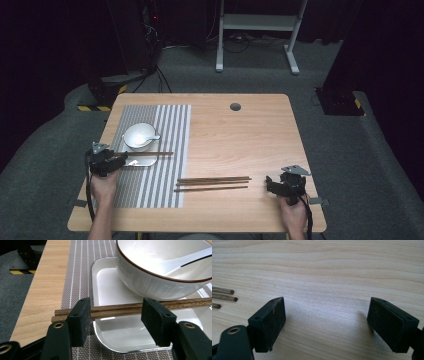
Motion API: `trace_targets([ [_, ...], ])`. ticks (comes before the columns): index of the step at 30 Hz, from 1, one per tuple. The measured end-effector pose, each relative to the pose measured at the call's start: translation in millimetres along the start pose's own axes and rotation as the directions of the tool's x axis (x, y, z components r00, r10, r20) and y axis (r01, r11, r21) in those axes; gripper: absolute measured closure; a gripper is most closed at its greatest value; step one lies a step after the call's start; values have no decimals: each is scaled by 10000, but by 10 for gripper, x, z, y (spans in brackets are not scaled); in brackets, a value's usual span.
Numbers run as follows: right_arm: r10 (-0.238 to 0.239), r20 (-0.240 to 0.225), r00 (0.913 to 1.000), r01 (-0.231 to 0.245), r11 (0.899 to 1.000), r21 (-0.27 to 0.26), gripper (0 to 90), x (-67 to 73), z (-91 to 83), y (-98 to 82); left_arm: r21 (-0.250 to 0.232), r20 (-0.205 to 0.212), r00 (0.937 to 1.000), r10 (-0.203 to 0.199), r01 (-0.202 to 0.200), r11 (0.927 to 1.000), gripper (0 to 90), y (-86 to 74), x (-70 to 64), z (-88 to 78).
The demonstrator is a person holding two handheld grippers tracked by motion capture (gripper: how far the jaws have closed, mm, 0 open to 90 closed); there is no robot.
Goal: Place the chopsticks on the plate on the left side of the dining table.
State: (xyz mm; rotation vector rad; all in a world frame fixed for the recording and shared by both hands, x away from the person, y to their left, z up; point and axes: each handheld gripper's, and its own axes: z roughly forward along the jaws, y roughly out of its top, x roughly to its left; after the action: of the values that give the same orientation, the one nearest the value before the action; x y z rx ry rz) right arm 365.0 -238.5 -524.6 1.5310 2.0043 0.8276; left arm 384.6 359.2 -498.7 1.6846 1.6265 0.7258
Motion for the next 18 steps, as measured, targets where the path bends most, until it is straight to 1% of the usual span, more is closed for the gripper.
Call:
trace_targets([
  [5, -2, 1, 10000, 2, 10000, -1, 151, 0, 0, 0, -29, 113, 9999, -43, 43, 10000, 400, 3, -18, -31],
  [18, 9, 0, 10000, -9, 10000, 2, 151, 1, 0, 0, -233, 366, 9992, 136, -127, 9996, 390, 14, -79, -113],
])
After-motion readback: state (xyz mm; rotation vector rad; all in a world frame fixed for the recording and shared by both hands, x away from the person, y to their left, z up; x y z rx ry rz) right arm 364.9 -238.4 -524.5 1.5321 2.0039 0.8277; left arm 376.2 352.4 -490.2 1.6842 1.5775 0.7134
